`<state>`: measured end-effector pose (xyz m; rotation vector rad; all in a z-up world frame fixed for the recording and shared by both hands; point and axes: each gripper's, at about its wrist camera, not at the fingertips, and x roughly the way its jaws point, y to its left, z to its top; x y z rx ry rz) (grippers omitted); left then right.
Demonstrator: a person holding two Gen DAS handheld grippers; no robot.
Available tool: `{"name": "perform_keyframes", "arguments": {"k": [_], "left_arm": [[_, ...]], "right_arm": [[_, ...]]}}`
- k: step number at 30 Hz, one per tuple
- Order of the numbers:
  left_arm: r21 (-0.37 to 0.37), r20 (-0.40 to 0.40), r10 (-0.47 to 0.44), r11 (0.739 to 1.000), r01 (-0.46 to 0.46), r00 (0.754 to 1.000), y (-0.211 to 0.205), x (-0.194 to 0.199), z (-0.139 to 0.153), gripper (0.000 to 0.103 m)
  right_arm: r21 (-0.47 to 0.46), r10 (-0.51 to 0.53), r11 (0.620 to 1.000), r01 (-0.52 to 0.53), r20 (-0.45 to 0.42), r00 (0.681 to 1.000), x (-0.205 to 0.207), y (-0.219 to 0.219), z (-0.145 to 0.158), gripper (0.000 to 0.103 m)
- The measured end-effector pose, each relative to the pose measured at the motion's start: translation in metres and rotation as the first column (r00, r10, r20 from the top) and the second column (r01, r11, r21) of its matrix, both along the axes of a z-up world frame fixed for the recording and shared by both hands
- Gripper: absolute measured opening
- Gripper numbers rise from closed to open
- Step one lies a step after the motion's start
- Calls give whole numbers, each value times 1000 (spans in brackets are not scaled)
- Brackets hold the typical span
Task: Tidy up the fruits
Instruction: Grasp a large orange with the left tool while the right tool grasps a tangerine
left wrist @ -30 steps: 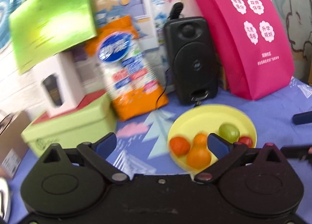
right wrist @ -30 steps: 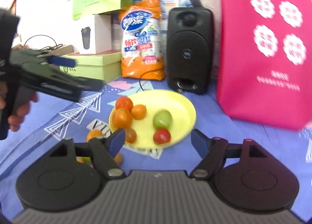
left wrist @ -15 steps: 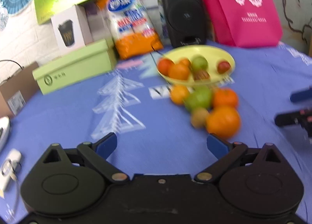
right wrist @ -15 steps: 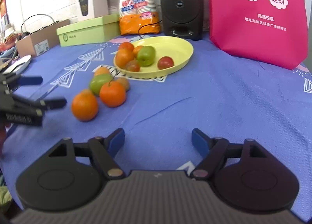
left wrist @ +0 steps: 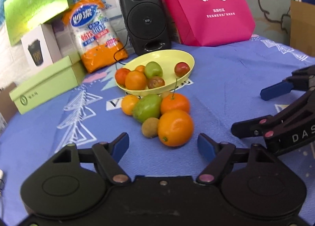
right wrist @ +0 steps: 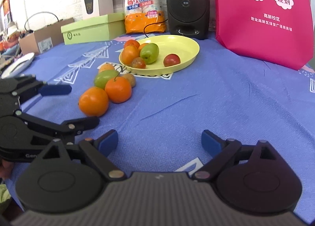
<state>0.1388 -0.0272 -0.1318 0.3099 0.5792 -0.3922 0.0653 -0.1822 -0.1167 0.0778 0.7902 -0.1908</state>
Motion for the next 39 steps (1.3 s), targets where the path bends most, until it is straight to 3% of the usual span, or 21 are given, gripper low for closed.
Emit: {"name": "perform_keyframes", "arguments": {"k": [3, 7, 17, 18, 21, 25, 27, 35, 39], "left_arm": [[-5, -6, -1, 1000, 1, 1000, -5, 2, -1, 72], [-44, -49, -19, 999, 16, 999, -11, 13, 1, 50], [-18, -17, -34, 999, 34, 999, -25, 20, -4, 57], [-21, -19, -37, 999, 36, 999, -25, 21, -4, 57], [-14, -27, -33, 999, 33, 999, -21, 23, -2, 41], [20, -15, 5, 1000, -5, 1000, -3, 18, -1, 41], [-2, -27, 43, 999, -43, 999, 15, 16, 1, 41], [-28, -34, 122, 992, -123, 992, 59, 19, 2, 41], [-2, -6, 124, 992, -124, 992, 56, 16, -4, 41]], "right_arm": [[5, -1, 1000, 1, 6, 1000, 0, -2, -1, 94], [-10, -14, 1000, 14, 2, 1000, -3, -5, 1, 94], [-29, -46, 999, 46, -9, 999, -10, -14, 1, 97], [-25, -47, 999, 47, -9, 999, -10, -14, 1, 98], [-33, -36, 999, 36, -16, 999, -8, -14, 1, 97], [-55, -23, 998, 21, -30, 999, -3, -11, 4, 97], [-59, -13, 998, 11, -28, 1000, 3, -8, 5, 97], [-91, 87, 992, -86, 10, 996, 53, 30, 7, 82], [-169, 100, 980, -106, -40, 994, 81, 46, -4, 71]]}}
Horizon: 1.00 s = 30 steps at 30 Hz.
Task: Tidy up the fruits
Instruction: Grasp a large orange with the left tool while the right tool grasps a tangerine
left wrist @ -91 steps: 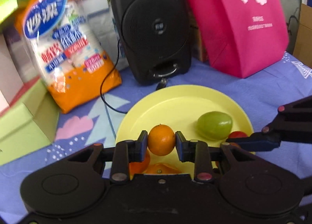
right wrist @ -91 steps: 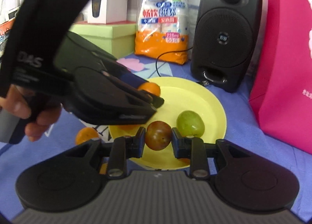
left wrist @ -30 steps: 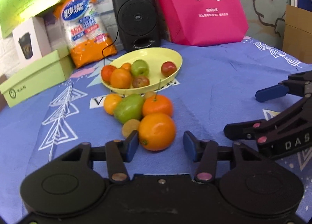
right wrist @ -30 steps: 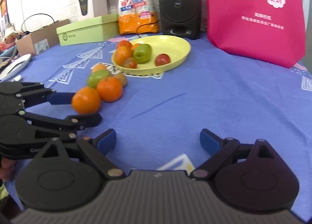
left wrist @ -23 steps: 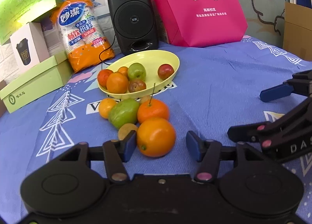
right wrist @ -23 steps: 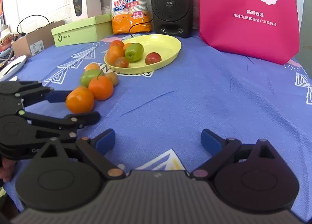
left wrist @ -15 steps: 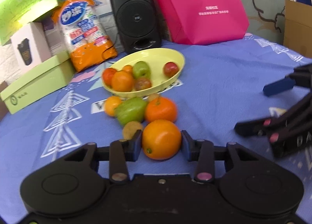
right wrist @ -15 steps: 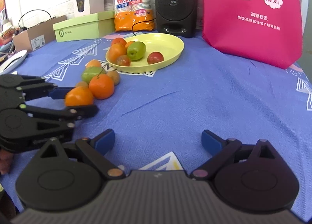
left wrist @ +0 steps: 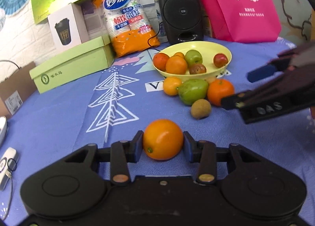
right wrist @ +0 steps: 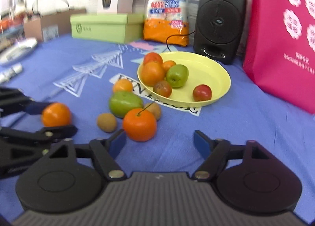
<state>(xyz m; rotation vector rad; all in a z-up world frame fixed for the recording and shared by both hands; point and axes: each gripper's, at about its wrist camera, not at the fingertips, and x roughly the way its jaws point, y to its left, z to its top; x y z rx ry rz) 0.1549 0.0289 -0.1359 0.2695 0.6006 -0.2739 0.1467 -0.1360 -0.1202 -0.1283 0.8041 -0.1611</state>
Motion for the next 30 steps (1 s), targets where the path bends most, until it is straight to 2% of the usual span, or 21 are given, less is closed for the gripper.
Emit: {"name": "perform_keyframes", "arguments": {"k": [2, 3, 6, 10, 12, 19, 25, 30], "left_arm": [[-10, 3, 2, 1000, -2, 1000, 1, 0, -2, 41], [-19, -2, 3, 1000, -3, 1000, 3, 1, -1, 41], [-46, -14, 3, 999, -4, 1000, 6, 2, -2, 41], [-36, -8, 5, 999, -6, 1000, 4, 0, -3, 41], [-38, -10, 6, 999, -7, 1000, 4, 0, -3, 41], [-35, -11, 7, 999, -7, 1000, 3, -1, -3, 42], [-25, -7, 9, 1000, -9, 1000, 1, -1, -3, 41], [-27, -15, 26, 999, -26, 1000, -1, 0, -1, 41]], "right_arm": [[16, 21, 1000, -21, -17, 1000, 7, 4, -4, 55], [17, 30, 999, -29, -28, 999, 10, 6, -7, 51], [10, 33, 999, -33, -22, 999, 15, 9, -11, 51], [32, 32, 999, -32, -11, 999, 19, 5, -12, 51], [51, 50, 997, -49, -8, 999, 18, 4, -12, 39], [90, 38, 995, -38, 3, 999, 4, -1, -5, 37], [128, -21, 992, 19, 18, 1000, -37, -16, 2, 37], [125, -44, 991, 41, 19, 999, -65, -22, 5, 37]]}}
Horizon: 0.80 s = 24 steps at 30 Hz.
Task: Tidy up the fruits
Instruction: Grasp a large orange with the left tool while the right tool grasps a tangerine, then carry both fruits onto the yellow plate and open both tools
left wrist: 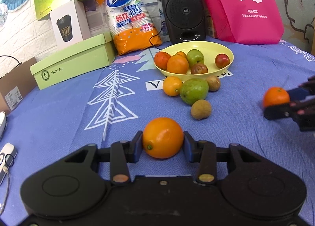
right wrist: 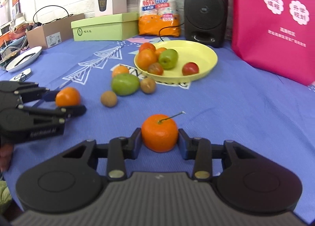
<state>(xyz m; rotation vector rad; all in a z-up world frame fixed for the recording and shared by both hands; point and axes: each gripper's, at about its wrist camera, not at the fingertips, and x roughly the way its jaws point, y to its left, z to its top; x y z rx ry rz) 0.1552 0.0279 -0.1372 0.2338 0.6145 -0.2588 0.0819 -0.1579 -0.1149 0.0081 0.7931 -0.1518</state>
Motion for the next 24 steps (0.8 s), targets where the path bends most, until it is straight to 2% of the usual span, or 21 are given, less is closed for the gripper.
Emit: {"name": "perform_keyframes", "arguments": {"k": [6, 12, 19, 24], "left_arm": [[-19, -7, -3, 1000, 3, 1000, 3, 1, 8, 41], [-11, 37, -76, 997, 77, 996, -6, 17, 32, 41], [-18, 77, -185, 982, 187, 980, -27, 75, 73, 41], [2, 53, -221, 975, 221, 974, -55, 139, 82, 41]], "right_arm": [[8, 3, 1000, -3, 1, 1000, -1, -1, 4, 37], [4, 16, 1000, -17, 43, 999, 9, -11, 21, 37], [-52, 33, 998, -28, 89, 996, 50, -31, 49, 37], [-69, 26, 997, -21, 85, 996, 89, -51, 51, 37]]}}
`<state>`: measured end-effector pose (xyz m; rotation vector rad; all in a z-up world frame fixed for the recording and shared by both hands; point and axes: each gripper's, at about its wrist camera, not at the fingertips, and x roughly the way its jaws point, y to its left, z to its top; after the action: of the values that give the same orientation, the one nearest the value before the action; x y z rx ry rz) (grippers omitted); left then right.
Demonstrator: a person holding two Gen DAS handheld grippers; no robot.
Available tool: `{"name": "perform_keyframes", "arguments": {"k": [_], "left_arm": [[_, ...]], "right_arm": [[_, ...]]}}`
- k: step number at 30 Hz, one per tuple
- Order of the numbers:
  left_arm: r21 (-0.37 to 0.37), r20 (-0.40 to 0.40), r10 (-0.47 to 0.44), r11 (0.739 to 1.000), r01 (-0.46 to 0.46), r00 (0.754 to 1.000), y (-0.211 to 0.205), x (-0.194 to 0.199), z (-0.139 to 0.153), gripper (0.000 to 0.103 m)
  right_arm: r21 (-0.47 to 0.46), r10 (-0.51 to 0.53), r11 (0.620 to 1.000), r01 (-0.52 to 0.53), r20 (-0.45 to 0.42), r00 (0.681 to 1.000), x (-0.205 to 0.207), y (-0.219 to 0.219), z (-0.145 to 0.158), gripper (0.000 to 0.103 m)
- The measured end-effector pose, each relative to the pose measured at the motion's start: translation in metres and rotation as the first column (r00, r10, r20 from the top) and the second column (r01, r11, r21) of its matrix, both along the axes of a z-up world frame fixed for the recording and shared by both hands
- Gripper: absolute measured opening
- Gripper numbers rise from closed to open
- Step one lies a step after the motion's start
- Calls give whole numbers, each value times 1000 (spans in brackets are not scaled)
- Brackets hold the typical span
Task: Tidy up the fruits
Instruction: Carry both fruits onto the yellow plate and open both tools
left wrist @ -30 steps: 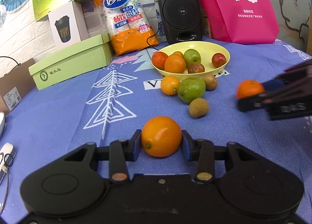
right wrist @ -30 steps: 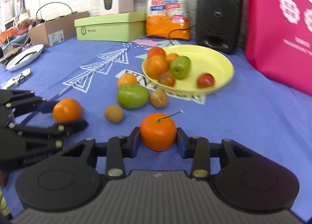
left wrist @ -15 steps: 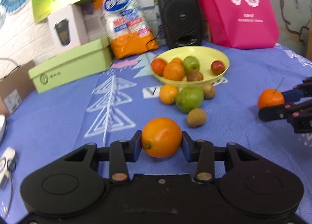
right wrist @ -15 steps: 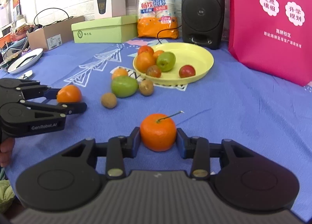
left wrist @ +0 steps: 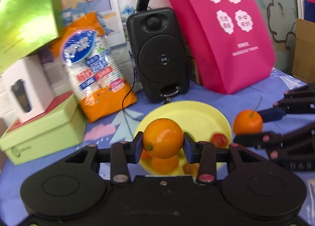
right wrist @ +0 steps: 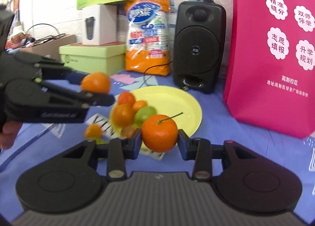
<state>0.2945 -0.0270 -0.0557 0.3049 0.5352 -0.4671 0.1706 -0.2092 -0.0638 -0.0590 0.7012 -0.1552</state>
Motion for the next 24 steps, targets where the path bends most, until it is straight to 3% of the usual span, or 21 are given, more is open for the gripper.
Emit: {"name": "perform_keyframes", "arguments": {"k": [7, 11, 17, 18, 19, 21, 24], "left_arm": [[-6, -124, 19, 1000, -20, 992, -26, 83, -23, 41], [-36, -170, 37, 998, -43, 985, -29, 102, -33, 41], [18, -194, 58, 998, -55, 979, -43, 118, -48, 43], [19, -192, 67, 998, -64, 979, -44, 119, -49, 51], [19, -189, 73, 997, -71, 979, -44, 119, -49, 66], [19, -162, 79, 997, -77, 984, -43, 114, -46, 78], [30, -131, 79, 997, -76, 988, -41, 106, -37, 80]], "right_arm": [[16, -28, 999, 29, -45, 999, 53, -30, -16, 37], [44, -48, 998, 51, -56, 997, 69, -39, -25, 37], [66, -78, 994, 84, -88, 993, 81, -45, -39, 38], [65, -80, 994, 86, -90, 993, 81, -44, -40, 38], [63, -80, 994, 86, -89, 993, 81, -43, -41, 40], [54, -79, 995, 84, -85, 993, 78, -41, -39, 53], [46, -78, 996, 81, -61, 995, 72, -37, -33, 60]]}}
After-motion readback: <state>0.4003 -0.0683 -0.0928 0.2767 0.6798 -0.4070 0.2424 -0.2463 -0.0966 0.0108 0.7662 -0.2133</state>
